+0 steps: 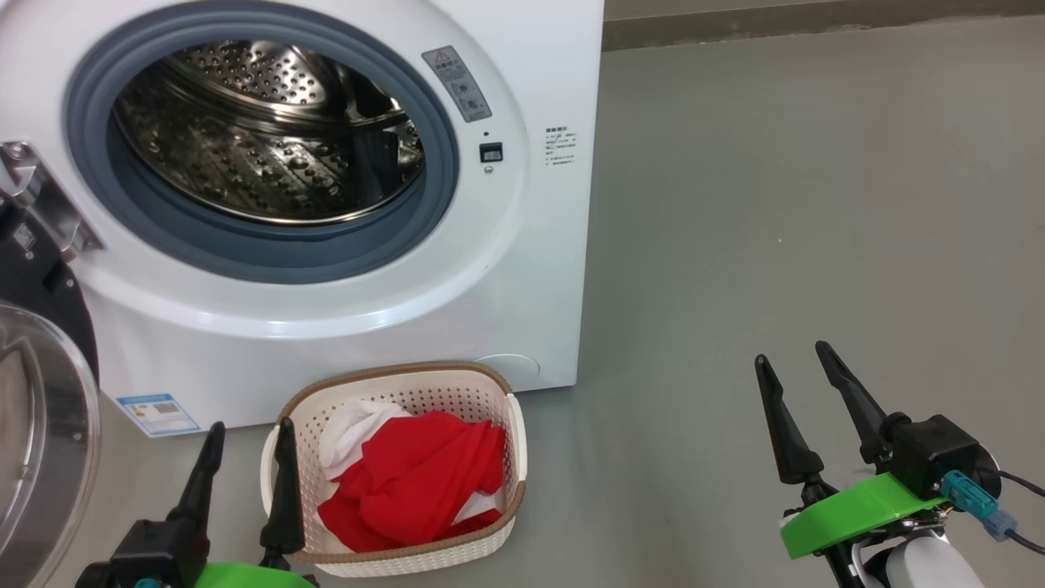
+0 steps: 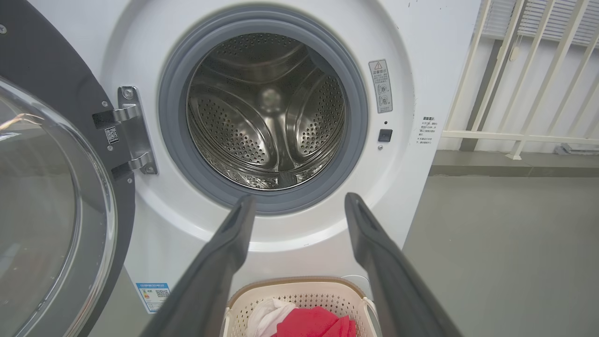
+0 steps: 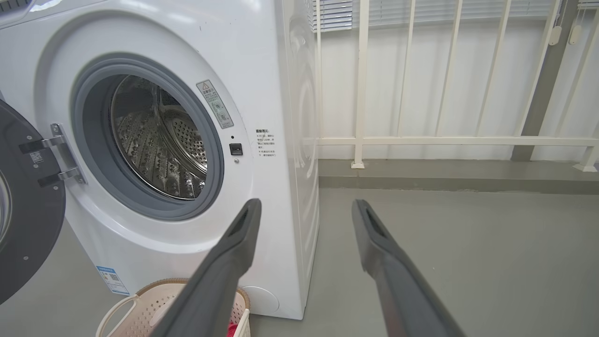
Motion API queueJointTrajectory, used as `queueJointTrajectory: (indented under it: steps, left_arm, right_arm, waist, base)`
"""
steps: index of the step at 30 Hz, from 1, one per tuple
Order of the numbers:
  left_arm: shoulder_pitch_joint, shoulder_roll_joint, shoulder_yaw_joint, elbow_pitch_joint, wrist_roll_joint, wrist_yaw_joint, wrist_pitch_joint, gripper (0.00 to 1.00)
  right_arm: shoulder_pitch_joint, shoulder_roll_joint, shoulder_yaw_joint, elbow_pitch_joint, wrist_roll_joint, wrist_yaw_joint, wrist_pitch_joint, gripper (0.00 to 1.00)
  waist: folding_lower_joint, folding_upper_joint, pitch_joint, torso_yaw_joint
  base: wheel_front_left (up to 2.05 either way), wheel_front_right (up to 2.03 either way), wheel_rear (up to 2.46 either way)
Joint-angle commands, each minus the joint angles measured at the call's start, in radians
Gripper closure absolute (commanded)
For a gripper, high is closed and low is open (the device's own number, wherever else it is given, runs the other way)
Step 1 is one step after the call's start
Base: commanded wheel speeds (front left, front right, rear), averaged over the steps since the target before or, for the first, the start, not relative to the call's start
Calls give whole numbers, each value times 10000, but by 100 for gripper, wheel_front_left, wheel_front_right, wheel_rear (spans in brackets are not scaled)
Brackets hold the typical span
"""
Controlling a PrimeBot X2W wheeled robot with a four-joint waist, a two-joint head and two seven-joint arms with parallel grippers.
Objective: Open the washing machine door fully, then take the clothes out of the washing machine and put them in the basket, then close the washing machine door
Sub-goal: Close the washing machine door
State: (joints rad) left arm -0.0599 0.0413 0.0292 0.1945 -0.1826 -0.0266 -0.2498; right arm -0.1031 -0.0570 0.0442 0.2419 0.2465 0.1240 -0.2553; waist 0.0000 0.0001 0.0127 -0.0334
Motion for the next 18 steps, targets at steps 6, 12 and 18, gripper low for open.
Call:
queueJointTrajectory:
  steps: [6, 12, 18]
  left_arm:
    - [-207, 89, 262, -408, 195, 242, -120, 0]
    - [-153, 89, 130, -664, 198, 441, -120, 0]
    - [-144, 89, 61, -894, 173, 639, -120, 0]
  right_arm:
    - [-32, -69, 157, -258, 40, 67, -65, 0]
    - [-44, -117, 215, -290, 40, 67, -65, 0]
    - [-51, -149, 245, -354, 17, 67, -65, 0]
  waist:
    - [0, -1, 20, 339]
    - [0, -1, 18, 982]
    - [0, -1, 106, 1785]
  base:
    - [0, 0, 0]
    - [0, 0, 0]
    - [0, 0, 0]
